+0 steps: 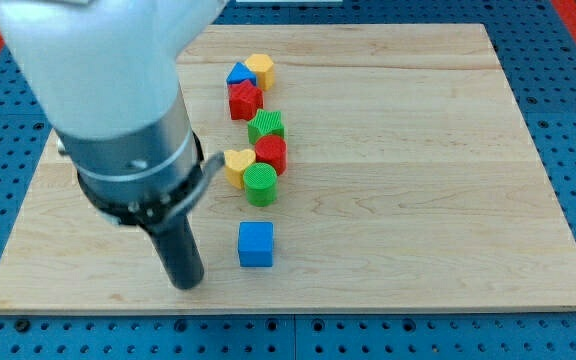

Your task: Slide the blue cube closer to the green circle

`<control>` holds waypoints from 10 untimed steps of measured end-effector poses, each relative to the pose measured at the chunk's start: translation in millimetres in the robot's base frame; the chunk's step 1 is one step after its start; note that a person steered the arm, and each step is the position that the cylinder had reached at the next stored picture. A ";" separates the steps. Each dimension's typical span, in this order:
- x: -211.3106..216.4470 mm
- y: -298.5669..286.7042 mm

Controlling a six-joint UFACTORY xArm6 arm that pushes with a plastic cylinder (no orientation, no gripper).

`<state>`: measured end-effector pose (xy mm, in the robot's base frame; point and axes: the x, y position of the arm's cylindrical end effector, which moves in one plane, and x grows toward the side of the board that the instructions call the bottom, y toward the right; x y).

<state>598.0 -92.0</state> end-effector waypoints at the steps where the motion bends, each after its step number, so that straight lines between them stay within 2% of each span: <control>1: 20.8 40.9; 7: 2.3 45.6; 10: -71.5 45.6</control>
